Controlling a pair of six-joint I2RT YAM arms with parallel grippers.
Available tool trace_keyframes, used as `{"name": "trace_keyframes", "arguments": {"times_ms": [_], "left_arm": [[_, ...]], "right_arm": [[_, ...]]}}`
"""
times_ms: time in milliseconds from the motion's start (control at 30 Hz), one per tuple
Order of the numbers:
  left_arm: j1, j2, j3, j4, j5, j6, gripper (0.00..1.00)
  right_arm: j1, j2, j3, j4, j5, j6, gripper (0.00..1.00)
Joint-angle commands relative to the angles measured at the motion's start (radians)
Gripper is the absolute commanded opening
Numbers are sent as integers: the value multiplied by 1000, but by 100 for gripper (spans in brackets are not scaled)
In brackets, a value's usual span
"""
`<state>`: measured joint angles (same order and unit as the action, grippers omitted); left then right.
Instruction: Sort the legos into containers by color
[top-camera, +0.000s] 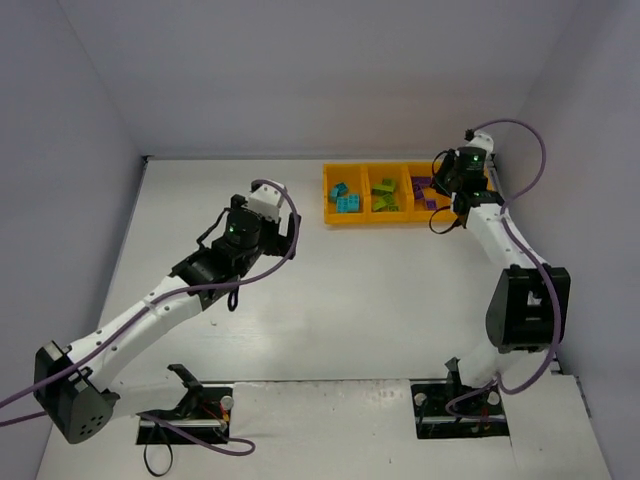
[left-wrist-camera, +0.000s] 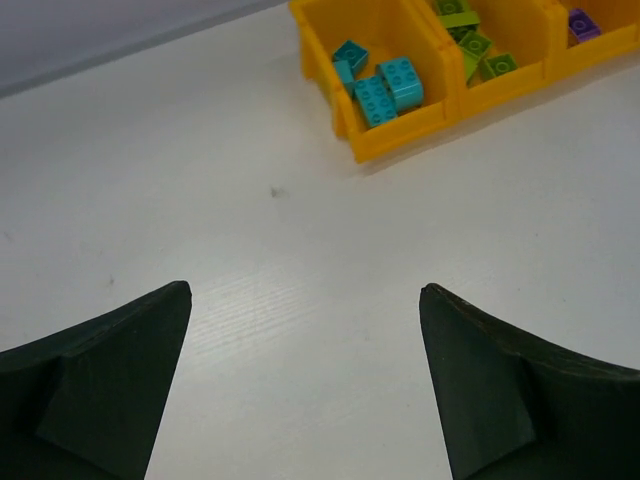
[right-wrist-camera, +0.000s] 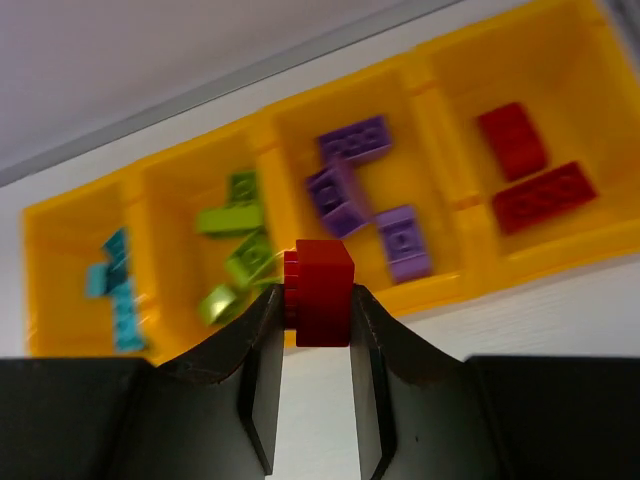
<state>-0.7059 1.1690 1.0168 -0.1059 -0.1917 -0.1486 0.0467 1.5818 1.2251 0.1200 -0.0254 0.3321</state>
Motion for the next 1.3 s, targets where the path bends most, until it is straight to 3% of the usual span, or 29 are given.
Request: {"name": "trace_keyframes", "arguments": {"times_ms": [0, 367, 467, 600, 633, 967, 1100, 1267], "left_arm": [[17, -58, -3, -109, -140, -152, 89], [190, -143, -121, -204, -41, -315, 89], [201, -152, -118, -224, -46, -316, 89], [209, -157, -112, -248, -57, -327, 89], [209, -158, -110, -250, -55, -332, 89], [235, -138, -41, -333, -54, -401, 89], [243, -158, 3, -403, -72, -427, 89], [249, -209, 58, -462, -65, -425, 89]], "right_arm": [[-45, 87, 74, 130, 208, -14, 0], [-175, 375, 270, 204, 252, -67, 3], [-189, 434, 326, 187, 205, -73, 20], [-189, 457, 393, 147, 168, -99, 51], [-189, 451, 398, 145, 147, -105, 54], [-189, 181, 320, 102, -8, -93, 78], [-188, 54, 230, 104, -65, -36, 100], [-189, -149, 93, 70, -71, -15, 100]]}}
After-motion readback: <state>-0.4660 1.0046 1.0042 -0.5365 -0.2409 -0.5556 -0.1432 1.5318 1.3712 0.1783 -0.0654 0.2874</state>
